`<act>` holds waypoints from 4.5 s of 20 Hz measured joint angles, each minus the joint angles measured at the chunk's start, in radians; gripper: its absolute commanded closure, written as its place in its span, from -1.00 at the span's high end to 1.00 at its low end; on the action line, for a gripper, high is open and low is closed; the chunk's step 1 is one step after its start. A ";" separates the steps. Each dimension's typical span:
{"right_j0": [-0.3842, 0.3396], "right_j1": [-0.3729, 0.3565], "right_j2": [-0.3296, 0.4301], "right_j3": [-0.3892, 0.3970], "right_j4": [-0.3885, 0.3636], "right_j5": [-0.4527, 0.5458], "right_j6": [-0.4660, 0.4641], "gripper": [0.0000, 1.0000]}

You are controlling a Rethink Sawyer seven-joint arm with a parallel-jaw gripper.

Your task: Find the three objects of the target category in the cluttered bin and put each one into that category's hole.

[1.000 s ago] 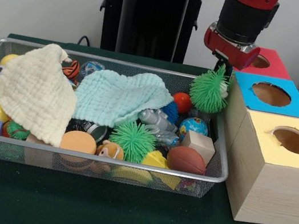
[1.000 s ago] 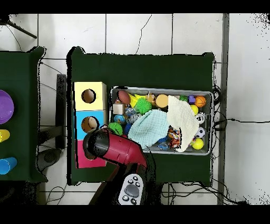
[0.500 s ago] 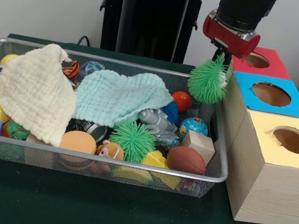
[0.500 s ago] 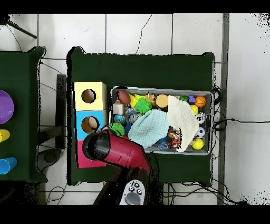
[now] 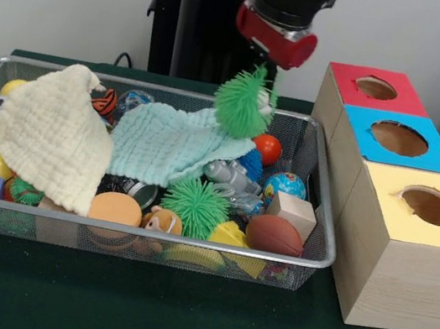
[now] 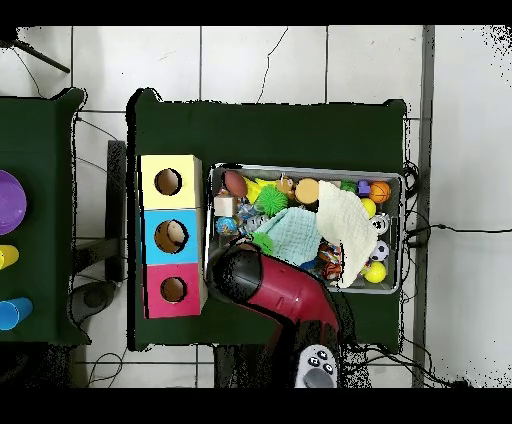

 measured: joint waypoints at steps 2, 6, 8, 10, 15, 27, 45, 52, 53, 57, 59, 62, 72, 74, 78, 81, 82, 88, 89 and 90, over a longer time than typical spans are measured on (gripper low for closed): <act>-0.011 -0.003 0.000 0.005 -0.008 0.000 0.000 -1.00; 0.002 -0.033 -0.004 0.035 -0.022 0.001 0.000 -1.00; 0.026 -0.049 -0.009 0.049 -0.023 0.002 0.000 -1.00; 0.067 -0.072 -0.014 0.066 -0.023 0.009 0.000 -1.00; 0.141 -0.110 -0.015 0.083 -0.023 0.034 0.000 -1.00; 0.206 -0.170 -0.020 0.130 -0.005 0.090 0.000 -1.00; 0.387 -0.206 -0.058 0.186 0.098 0.090 0.030 -1.00; 0.433 -0.194 -0.060 0.186 0.139 0.090 0.094 -1.00; 0.437 -0.191 -0.060 0.186 0.142 0.090 0.099 -1.00; 0.456 -0.166 -0.060 0.186 0.161 0.090 0.134 -1.00; 0.461 -0.154 -0.059 0.186 0.167 0.090 0.145 -1.00; 0.463 -0.140 -0.059 0.186 0.175 0.090 0.156 -1.00; 0.462 -0.097 -0.059 0.186 0.207 0.055 0.159 -1.00; 0.462 -0.092 -0.059 0.186 0.211 0.046 0.159 -1.00; 0.461 -0.079 -0.059 0.182 0.228 0.039 0.159 -1.00; 0.461 -0.071 -0.059 0.175 0.243 0.039 0.159 -1.00; 0.462 -0.069 -0.058 0.173 0.246 0.039 0.159 -1.00; 0.494 -0.040 -0.067 0.141 0.284 0.039 0.160 -1.00; 0.503 -0.035 -0.072 0.133 0.290 0.039 0.162 -1.00; 0.509 -0.031 -0.075 0.128 0.293 0.039 0.164 -1.00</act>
